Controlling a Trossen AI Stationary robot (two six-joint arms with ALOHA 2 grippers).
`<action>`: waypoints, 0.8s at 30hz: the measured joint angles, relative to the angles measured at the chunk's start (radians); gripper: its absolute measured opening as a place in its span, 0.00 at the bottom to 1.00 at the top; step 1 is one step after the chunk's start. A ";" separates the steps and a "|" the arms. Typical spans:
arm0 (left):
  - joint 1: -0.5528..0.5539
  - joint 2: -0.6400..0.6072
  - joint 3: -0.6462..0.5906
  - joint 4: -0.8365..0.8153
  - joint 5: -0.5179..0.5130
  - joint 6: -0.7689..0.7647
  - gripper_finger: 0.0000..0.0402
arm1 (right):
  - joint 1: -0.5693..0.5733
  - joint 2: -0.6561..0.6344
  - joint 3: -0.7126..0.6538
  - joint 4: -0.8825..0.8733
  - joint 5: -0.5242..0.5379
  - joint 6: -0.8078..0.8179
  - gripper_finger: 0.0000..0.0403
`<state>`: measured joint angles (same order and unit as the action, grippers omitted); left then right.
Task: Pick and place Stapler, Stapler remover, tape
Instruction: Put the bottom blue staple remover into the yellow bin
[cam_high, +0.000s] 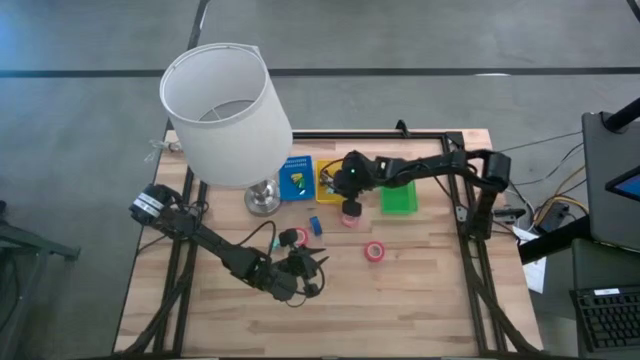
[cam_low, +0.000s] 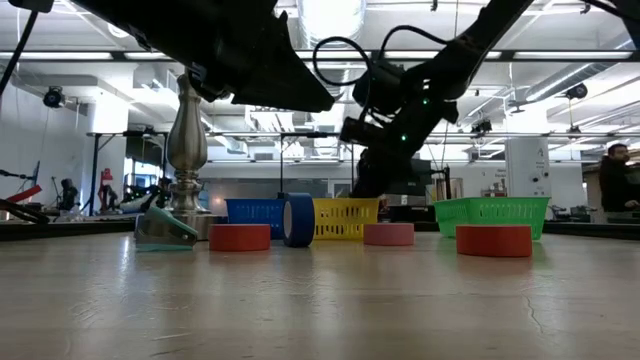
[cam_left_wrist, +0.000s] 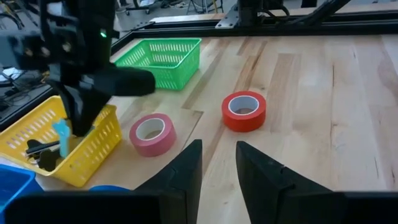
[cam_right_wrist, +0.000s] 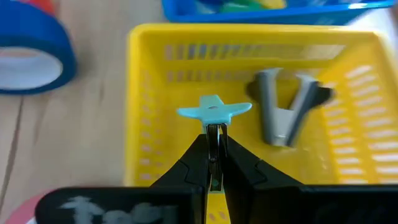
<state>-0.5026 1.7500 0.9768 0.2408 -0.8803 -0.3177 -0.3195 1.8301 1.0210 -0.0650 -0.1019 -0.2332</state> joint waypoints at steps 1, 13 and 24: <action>0.000 0.000 0.000 -0.001 0.000 0.003 0.25 | 0.001 0.004 0.000 -0.001 0.000 -0.007 0.06; 0.000 0.000 0.000 -0.003 0.000 0.001 0.25 | 0.002 -0.014 0.020 -0.007 0.050 -0.010 0.23; 0.000 0.000 0.000 -0.003 0.000 -0.001 0.24 | 0.001 -0.024 0.072 -0.102 0.052 -0.014 0.34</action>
<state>-0.5022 1.7500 0.9768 0.2379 -0.8803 -0.3187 -0.3185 1.8061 1.0927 -0.1670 -0.0498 -0.2474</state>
